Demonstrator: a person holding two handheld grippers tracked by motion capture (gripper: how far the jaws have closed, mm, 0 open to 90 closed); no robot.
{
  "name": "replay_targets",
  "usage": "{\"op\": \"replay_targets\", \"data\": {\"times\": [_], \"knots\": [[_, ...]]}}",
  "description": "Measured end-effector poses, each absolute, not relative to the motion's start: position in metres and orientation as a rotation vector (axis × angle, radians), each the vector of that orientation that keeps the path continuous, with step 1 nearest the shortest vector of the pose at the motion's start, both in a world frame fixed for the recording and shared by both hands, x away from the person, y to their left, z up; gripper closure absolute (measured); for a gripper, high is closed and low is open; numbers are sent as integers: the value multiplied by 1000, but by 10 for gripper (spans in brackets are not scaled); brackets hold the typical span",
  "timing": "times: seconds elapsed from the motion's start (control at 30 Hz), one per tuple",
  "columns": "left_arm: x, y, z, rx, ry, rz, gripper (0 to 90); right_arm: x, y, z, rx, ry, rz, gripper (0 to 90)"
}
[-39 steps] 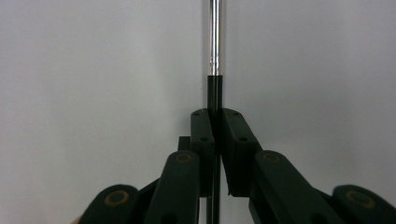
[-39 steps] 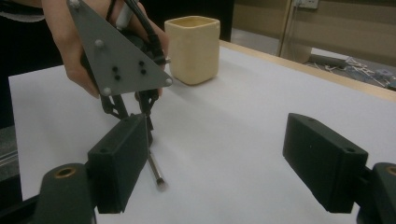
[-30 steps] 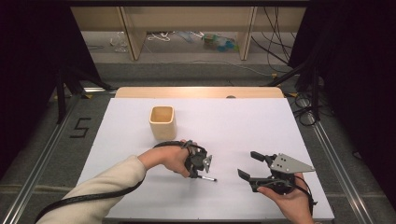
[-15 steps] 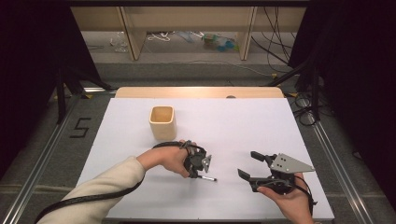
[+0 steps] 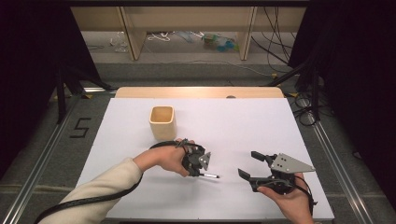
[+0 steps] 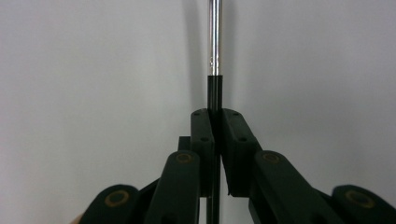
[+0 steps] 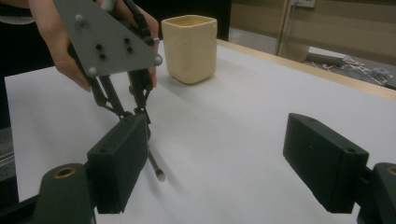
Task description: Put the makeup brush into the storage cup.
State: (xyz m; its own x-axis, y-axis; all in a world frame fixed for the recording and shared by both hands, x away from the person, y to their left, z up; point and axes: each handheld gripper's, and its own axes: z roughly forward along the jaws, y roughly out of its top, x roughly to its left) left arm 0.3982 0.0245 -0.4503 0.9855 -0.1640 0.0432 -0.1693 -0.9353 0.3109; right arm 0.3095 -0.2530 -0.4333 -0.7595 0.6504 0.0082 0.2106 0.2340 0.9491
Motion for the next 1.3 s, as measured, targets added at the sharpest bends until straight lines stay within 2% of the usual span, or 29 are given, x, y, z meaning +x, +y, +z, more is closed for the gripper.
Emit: {"op": "replay_targets", "data": {"times": [0.77, 1.3], "knots": [[396, 39, -426, 2682, -213, 155, 838, 311, -252, -435, 794, 2116, 1554, 232], [391, 48, -415, 2595, -179, 185, 838, 308, -254, -433, 834, 2165, 1510, 231]]}}
